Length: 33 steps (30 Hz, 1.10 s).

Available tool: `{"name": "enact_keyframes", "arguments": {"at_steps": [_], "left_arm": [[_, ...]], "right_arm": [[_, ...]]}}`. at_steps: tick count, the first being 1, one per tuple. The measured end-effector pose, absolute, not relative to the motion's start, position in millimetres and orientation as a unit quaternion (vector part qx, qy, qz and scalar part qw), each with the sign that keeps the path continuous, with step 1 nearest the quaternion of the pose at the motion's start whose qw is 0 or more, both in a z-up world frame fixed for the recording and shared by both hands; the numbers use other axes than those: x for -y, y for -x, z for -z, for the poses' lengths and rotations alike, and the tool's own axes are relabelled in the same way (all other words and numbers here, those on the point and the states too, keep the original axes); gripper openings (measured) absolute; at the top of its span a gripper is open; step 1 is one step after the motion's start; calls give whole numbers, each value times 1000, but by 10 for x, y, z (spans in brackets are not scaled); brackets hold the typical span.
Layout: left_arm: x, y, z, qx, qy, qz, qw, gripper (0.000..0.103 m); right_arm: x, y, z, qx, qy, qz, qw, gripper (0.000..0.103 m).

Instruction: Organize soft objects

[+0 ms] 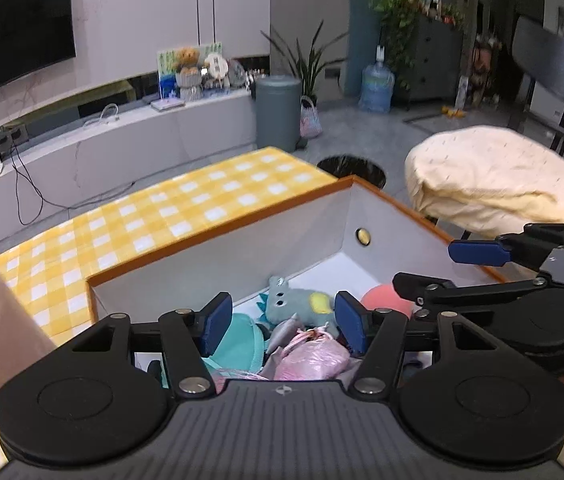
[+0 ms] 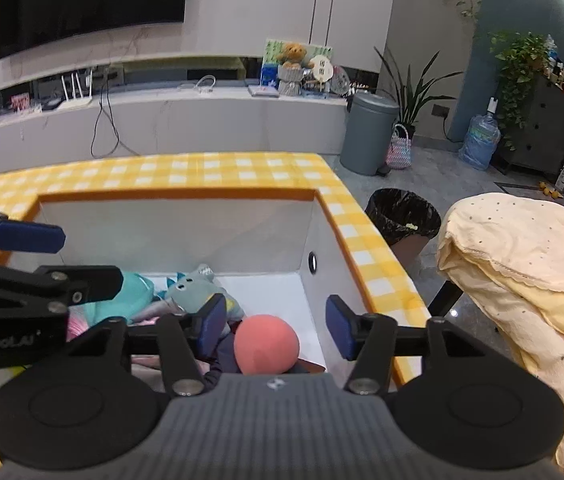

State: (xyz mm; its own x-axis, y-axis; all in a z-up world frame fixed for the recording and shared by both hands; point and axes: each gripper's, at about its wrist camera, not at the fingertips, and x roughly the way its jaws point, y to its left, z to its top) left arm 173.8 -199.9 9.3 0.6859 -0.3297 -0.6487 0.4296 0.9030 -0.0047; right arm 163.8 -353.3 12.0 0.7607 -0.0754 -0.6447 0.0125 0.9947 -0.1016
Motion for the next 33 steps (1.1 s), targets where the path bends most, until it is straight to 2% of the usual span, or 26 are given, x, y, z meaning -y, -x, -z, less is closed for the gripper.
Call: {"name": "enact_keyframes", "arguments": {"at_steps": [3, 5, 12, 15, 18, 20, 29, 33], "left_arm": [[1929, -1573, -211, -319, -64, 212, 921, 70], [1877, -1447, -286, -304, -60, 214, 926, 70], [1513, -951, -611, -244, -35, 212, 946, 70], [1281, -763, -700, -235, 2, 201, 951, 70], [1090, -585, -730, -210, -5, 162, 964, 70], [1004, -468, -721, -187, -32, 121, 974, 70], [660, -182, -860, -223, -27, 75, 971, 70], [584, -48, -955, -232, -14, 64, 971, 81]], "right_arm": [[3509, -1483, -253, -325, 38, 31, 944, 61], [3500, -1358, -368, -307, 32, 37, 951, 68], [3330, -867, -801, -241, -14, 37, 970, 77], [3135, -651, -917, -211, -27, 21, 977, 80], [2919, -462, -960, -189, -34, 8, 981, 83], [2757, -367, -950, -190, -41, -9, 981, 86], [2193, -64, -938, -254, -32, -53, 965, 87], [2128, 97, -959, -267, -20, -51, 962, 88]]}}
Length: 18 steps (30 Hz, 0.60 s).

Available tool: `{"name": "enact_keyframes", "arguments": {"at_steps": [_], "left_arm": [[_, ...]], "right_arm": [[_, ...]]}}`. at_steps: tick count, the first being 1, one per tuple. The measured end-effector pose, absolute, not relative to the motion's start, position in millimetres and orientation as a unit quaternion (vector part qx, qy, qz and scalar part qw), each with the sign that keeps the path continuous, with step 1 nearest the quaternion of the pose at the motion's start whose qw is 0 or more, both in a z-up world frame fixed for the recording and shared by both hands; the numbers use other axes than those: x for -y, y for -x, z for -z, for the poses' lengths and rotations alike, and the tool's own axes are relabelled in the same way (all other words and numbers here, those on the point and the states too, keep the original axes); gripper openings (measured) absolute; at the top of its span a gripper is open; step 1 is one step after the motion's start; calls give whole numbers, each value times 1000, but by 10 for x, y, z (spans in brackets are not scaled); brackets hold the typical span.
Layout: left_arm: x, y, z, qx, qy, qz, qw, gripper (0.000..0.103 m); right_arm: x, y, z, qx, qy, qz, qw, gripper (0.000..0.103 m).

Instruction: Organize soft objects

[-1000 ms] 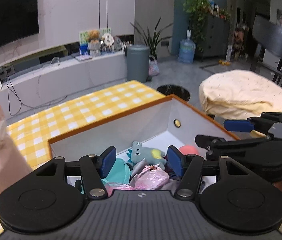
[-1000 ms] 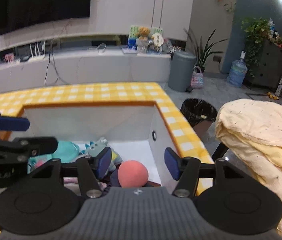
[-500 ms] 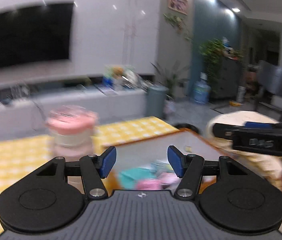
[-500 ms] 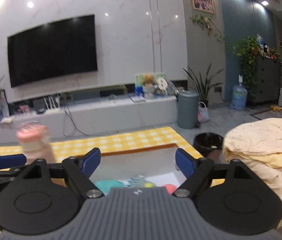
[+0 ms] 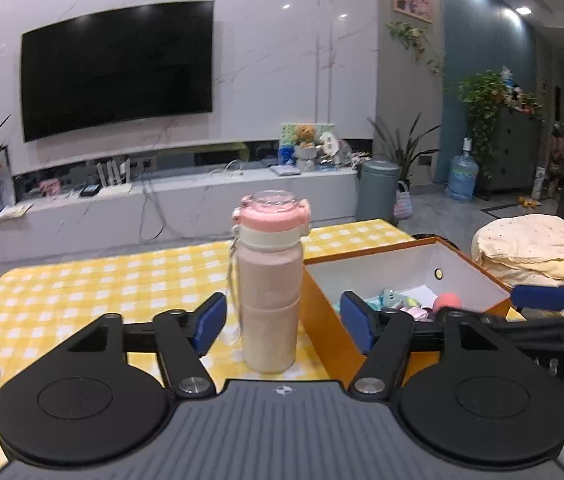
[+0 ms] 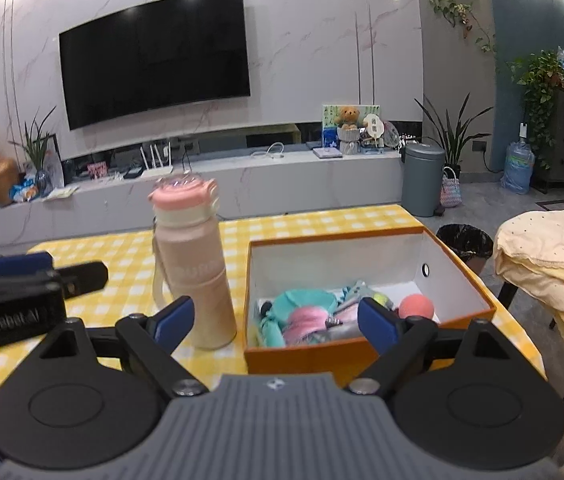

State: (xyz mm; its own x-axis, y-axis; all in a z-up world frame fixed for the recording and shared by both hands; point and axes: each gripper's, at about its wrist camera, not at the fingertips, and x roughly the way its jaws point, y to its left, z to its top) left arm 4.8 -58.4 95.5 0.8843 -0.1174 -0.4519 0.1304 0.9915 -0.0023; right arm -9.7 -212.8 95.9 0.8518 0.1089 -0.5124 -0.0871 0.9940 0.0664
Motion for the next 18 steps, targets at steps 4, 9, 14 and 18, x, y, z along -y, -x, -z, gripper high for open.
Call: {"name": "enact_keyframes", "arguments": {"at_steps": [4, 9, 14, 18], "left_arm": [[576, 130, -955, -233, -32, 30, 971, 89], [509, 217, -831, -243, -10, 22, 970, 89], [504, 232, -633, -285, -16, 10, 958, 89], [520, 284, -598, -293, -13, 21, 956, 89]], "right_arm": [[2093, 260, -884, -288, -13, -51, 956, 90], [2093, 387, -729, -315, -24, -26, 948, 90], [2116, 474, -639, -334, -22, -15, 942, 90], [2080, 515, -650, -330, -10, -13, 944, 90]]}}
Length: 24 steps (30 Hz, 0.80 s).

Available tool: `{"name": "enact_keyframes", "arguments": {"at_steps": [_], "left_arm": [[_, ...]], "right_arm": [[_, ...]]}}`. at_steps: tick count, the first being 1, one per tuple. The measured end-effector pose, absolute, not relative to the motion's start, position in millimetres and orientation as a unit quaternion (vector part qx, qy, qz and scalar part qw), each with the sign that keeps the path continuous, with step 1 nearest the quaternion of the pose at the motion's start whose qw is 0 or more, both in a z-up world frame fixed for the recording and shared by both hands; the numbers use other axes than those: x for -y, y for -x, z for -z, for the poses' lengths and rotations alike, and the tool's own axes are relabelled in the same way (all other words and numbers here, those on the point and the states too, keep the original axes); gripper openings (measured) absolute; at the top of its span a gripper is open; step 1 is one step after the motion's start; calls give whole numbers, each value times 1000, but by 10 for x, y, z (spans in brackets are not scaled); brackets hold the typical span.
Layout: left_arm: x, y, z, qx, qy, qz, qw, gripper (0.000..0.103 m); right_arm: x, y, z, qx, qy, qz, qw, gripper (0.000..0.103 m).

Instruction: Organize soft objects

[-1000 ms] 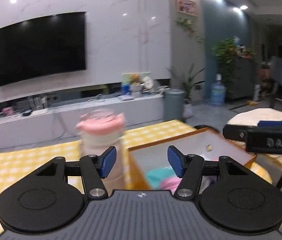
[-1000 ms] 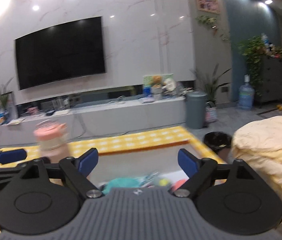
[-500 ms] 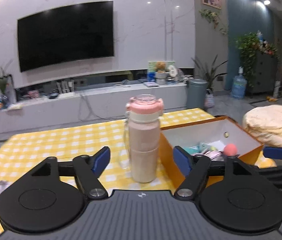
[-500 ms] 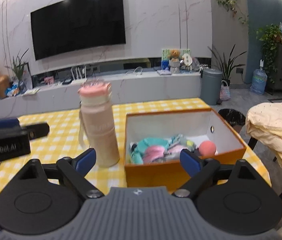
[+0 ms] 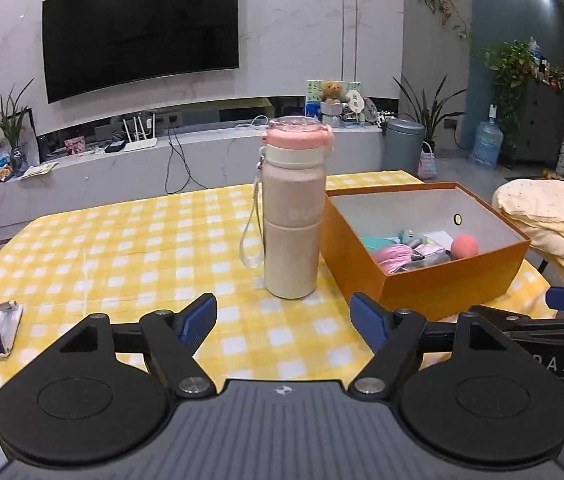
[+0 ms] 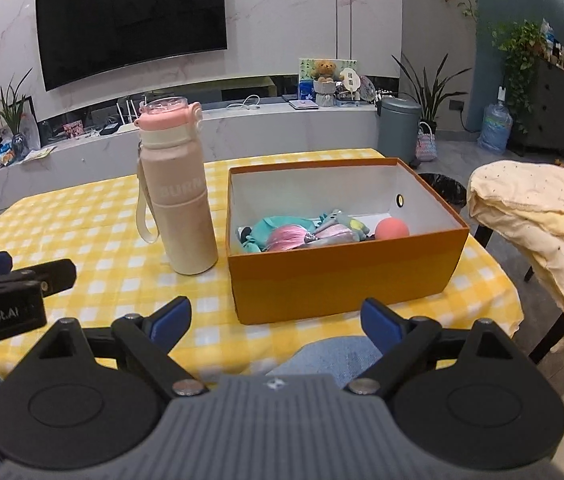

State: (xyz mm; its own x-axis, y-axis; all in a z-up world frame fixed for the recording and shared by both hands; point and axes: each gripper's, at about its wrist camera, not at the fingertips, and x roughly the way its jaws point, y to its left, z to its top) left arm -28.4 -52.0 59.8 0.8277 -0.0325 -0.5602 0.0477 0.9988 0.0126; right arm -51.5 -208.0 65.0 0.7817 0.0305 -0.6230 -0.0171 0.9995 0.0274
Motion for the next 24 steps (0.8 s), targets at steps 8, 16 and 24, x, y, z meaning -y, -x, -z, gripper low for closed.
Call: {"name": "enact_keyframes", "arguments": {"at_steps": [8, 16, 24], "left_arm": [[485, 359, -564, -300, -6, 22, 954, 89], [489, 372, -555, -307, -10, 22, 951, 89], [493, 368, -557, -309, -14, 21, 951, 89]], "right_arm": [[2029, 498, -675, -325, -3, -22, 946, 91], [1965, 470, -663, -325, 4, -39, 945, 93], [1967, 460, -660, -325, 6, -38, 945, 93]]}}
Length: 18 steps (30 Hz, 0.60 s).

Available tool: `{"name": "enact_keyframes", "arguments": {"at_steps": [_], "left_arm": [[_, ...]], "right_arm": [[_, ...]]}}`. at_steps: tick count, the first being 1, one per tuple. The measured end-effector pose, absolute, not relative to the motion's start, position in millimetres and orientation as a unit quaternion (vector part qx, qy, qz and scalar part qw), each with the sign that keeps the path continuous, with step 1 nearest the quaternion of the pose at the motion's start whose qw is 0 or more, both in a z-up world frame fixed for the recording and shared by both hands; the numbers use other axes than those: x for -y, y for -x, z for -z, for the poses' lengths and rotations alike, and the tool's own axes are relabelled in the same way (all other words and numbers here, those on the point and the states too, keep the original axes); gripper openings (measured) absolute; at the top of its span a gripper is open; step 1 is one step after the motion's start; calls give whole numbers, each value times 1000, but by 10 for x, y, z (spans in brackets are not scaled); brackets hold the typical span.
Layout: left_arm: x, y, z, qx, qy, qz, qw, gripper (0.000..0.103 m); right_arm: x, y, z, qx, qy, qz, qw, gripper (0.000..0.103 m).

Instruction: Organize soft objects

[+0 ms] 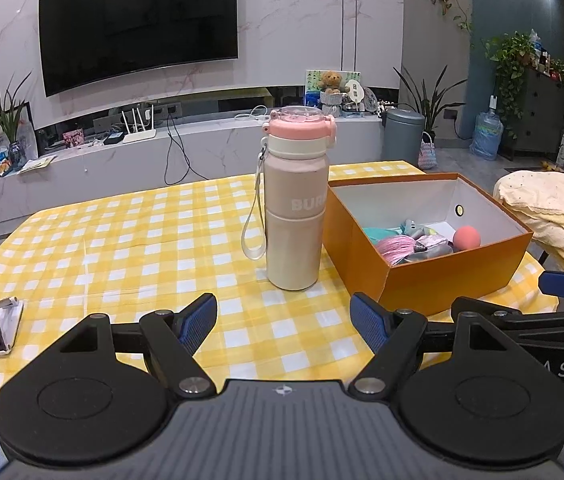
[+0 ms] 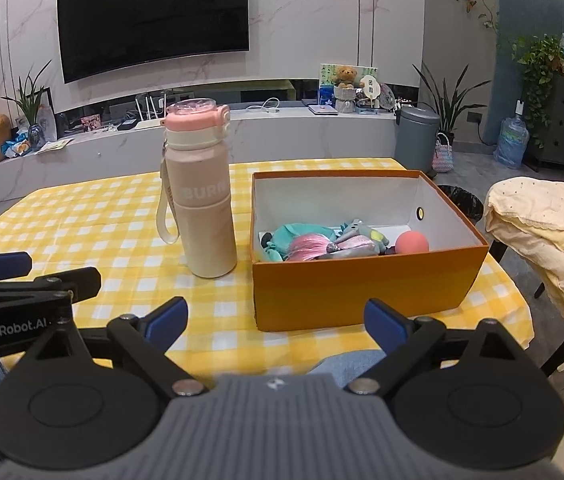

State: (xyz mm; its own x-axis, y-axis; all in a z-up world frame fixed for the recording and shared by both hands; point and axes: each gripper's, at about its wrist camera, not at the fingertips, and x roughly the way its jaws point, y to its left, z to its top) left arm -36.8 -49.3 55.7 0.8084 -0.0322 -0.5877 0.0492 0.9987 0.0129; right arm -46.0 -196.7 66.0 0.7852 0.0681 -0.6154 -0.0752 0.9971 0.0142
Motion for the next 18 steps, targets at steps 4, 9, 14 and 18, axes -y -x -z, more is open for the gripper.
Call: {"name": "enact_keyframes", "arguments": {"at_steps": [4, 9, 14, 18], "left_arm": [[499, 373, -559, -309, -17, 21, 951, 89], [491, 370, -570, -309, -21, 22, 951, 89], [494, 368, -568, -309, -20, 22, 951, 89], [494, 371, -570, -310, -19, 21, 950, 89]], "right_arm": [[1965, 461, -658, -327, 6, -38, 944, 93], [1960, 468, -655, -325, 7, -37, 945, 93], [1961, 465, -659, -325, 7, -37, 945, 93], [1957, 464, -661, -326, 7, -37, 945, 93]]}}
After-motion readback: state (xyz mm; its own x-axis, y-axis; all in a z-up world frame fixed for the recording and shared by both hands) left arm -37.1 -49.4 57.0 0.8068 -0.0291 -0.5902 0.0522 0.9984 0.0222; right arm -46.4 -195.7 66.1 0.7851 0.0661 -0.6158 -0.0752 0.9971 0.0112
